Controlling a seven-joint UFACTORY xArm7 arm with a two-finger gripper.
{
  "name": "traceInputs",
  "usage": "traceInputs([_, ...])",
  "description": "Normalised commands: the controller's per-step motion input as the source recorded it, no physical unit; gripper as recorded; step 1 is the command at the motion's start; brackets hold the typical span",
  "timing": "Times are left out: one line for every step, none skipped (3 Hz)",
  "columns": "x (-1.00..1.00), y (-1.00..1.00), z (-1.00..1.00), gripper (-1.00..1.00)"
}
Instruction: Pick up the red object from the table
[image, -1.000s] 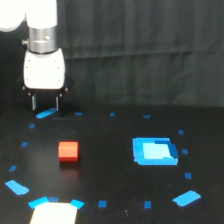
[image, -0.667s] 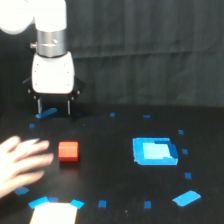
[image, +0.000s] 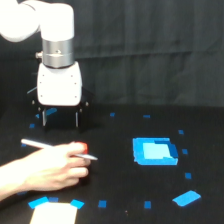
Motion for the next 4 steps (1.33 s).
traceInputs([0.20, -0.93, -0.25, 0.94])
traceInputs([0.68, -0.96, -0.15, 1.00])
traceInputs([1.00, -0.77, 0.06, 1.00])
traceInputs([0.30, -1.00, -0.20, 0.50])
